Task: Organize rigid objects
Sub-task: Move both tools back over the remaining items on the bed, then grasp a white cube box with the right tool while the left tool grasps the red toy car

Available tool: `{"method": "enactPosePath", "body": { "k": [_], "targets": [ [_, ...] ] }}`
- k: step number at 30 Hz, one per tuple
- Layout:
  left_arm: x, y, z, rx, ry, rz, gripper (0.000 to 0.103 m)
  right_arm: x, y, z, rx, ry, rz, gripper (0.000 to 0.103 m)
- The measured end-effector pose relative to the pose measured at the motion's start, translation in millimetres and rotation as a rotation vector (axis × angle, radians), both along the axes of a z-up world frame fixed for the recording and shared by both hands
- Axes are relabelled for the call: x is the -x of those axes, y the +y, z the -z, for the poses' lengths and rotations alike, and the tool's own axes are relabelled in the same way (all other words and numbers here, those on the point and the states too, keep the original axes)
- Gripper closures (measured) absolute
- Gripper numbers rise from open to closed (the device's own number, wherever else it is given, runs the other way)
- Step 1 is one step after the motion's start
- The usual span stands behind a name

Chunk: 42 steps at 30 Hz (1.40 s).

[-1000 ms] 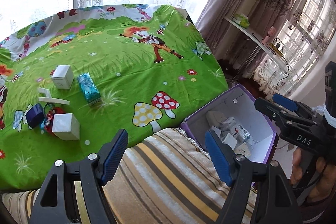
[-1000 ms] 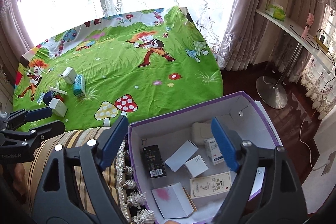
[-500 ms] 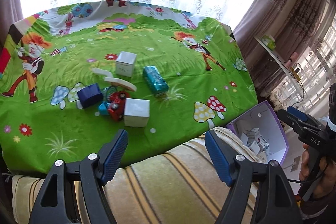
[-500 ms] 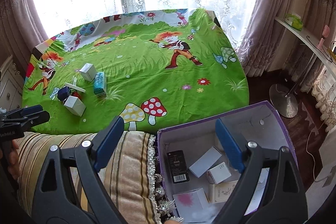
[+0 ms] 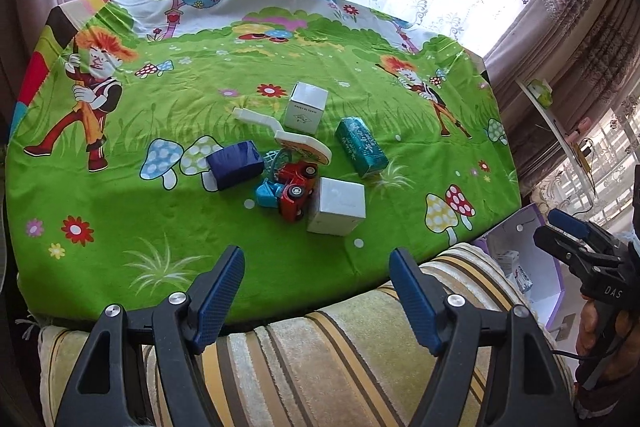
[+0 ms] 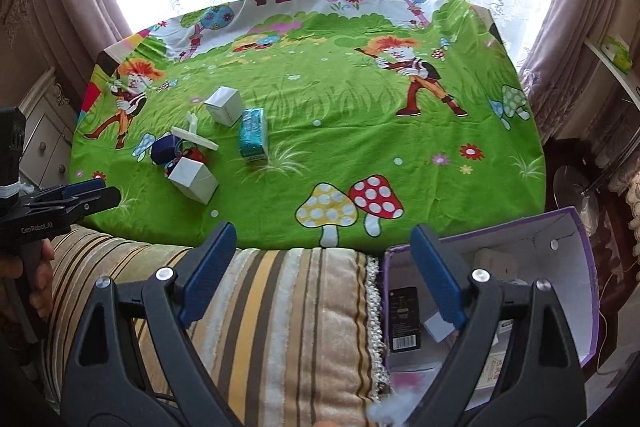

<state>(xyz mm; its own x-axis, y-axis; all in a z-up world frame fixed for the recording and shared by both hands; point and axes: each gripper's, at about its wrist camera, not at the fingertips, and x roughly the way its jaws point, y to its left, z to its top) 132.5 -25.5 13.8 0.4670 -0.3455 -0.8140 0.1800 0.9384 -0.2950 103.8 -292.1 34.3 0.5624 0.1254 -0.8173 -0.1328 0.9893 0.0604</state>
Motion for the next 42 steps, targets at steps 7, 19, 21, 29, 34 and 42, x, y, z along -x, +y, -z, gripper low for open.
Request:
{"method": "enactPosePath", "body": {
  "k": [7,19,21,29,34,42],
  "targets": [
    [-10,15,6,-0.006,0.021,-0.027,0.031,-20,49,14,0.01,0.059,-0.098,0.013],
    [-39,42,23,0.019,0.08,-0.069,0.038,-63,111,50,0.012,0.161,-0.171,0.013],
    [-43,47,29,0.038,0.098,-0.085,0.038,-67,119,54,0.022,0.169,-0.179,0.013],
    [-72,61,54,0.173,0.204,-0.145,0.038,-85,142,67,0.03,0.186,-0.188,0.013],
    [-86,55,62,0.212,0.234,-0.146,0.038,-95,150,74,0.038,0.186,-0.181,0.015],
    [-99,45,69,0.214,0.254,-0.148,0.038,-100,146,89,0.034,0.238,-0.183,0.052]
  ]
}}
